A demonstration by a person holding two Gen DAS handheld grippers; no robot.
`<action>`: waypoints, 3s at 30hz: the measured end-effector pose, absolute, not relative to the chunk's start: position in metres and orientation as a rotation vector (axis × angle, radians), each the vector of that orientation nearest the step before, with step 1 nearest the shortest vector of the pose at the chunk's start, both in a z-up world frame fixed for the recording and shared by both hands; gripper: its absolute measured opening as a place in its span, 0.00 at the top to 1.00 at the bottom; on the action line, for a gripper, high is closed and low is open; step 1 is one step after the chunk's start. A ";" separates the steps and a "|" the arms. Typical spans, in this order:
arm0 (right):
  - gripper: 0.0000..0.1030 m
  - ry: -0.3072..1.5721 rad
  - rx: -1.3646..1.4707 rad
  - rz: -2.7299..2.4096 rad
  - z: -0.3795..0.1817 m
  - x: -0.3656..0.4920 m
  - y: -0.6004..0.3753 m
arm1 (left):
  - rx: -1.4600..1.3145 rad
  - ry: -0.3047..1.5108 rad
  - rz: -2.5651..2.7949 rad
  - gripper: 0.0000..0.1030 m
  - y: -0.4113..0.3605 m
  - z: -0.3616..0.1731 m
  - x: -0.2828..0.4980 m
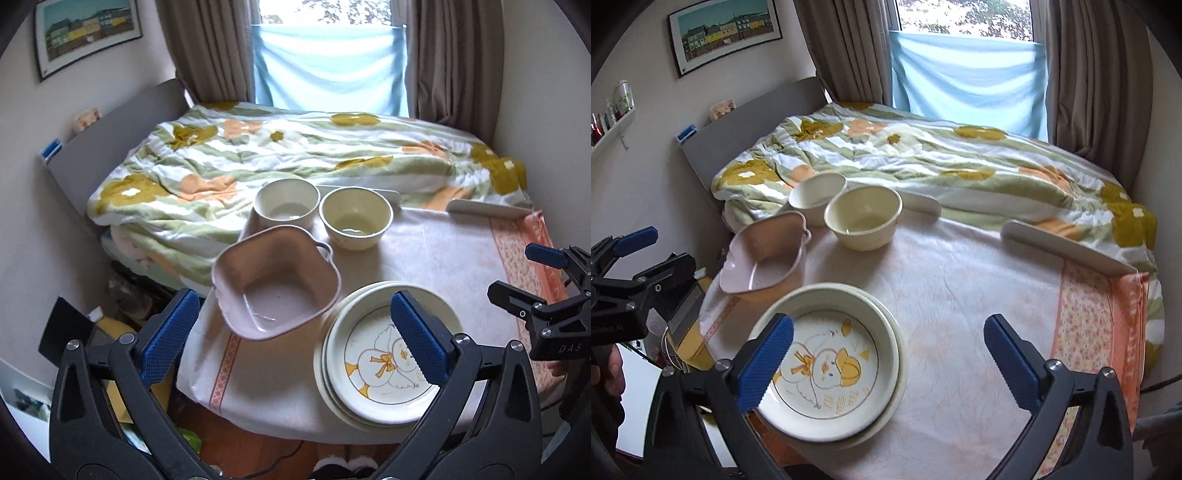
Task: Organize plates and bowls
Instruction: 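Open both grippers to release the duck plate onto the stack, then grasp the rim of the pink square basin with both grippers, then lift the pink basin and lower it onto the orange runner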
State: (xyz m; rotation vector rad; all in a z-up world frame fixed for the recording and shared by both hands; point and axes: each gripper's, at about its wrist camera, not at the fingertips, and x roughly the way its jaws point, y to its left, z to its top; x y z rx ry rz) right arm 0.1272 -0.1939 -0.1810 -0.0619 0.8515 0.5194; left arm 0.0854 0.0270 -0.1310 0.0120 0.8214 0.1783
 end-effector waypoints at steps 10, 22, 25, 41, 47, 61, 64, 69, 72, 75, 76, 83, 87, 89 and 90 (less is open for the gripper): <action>0.00 0.900 -0.026 0.702 -0.160 0.169 -0.127 | -0.319 0.851 0.214 0.00 0.137 -0.155 0.080; 0.21 1.222 -0.029 0.706 -0.266 0.244 -0.023 | -0.522 1.051 0.044 0.31 0.185 -0.268 0.152; 0.39 1.266 -0.019 0.721 -0.282 0.250 -0.016 | -0.516 1.091 0.012 0.41 0.187 -0.285 0.167; 0.88 1.239 0.029 0.694 -0.278 0.240 -0.013 | -0.339 1.122 0.002 0.88 0.182 -0.264 0.187; 0.88 1.145 0.125 0.667 -0.233 0.222 -0.054 | -0.240 1.057 -0.045 0.88 0.148 -0.206 0.186; 0.88 0.998 0.241 0.422 -0.167 0.144 -0.250 | -0.113 1.003 -0.287 0.88 -0.060 -0.152 0.150; 0.88 0.997 0.255 0.364 -0.170 0.130 -0.288 | -0.101 1.017 -0.339 0.88 -0.104 -0.160 0.144; 0.88 1.028 0.278 0.286 -0.197 0.113 -0.348 | -0.089 1.072 -0.394 0.88 -0.168 -0.190 0.143; 0.88 1.053 0.289 0.251 -0.220 0.114 -0.373 | -0.087 1.121 -0.409 0.88 -0.193 -0.216 0.146; 0.88 1.077 0.294 0.227 -0.243 0.118 -0.391 | -0.072 1.160 -0.414 0.88 -0.211 -0.244 0.150; 0.88 1.085 0.292 0.220 -0.250 0.119 -0.396 | -0.072 1.172 -0.413 0.88 -0.216 -0.251 0.151; 0.88 1.115 0.280 0.203 -0.282 0.118 -0.416 | -0.047 1.205 -0.407 0.88 -0.244 -0.281 0.151; 0.88 1.117 0.291 0.213 -0.292 0.115 -0.423 | -0.024 1.208 -0.400 0.88 -0.246 -0.287 0.155; 0.88 1.112 0.294 0.222 -0.295 0.115 -0.426 | -0.012 1.212 -0.397 0.88 -0.247 -0.289 0.157; 0.88 1.113 0.290 0.225 -0.295 0.115 -0.426 | -0.013 1.216 -0.393 0.88 -0.248 -0.290 0.159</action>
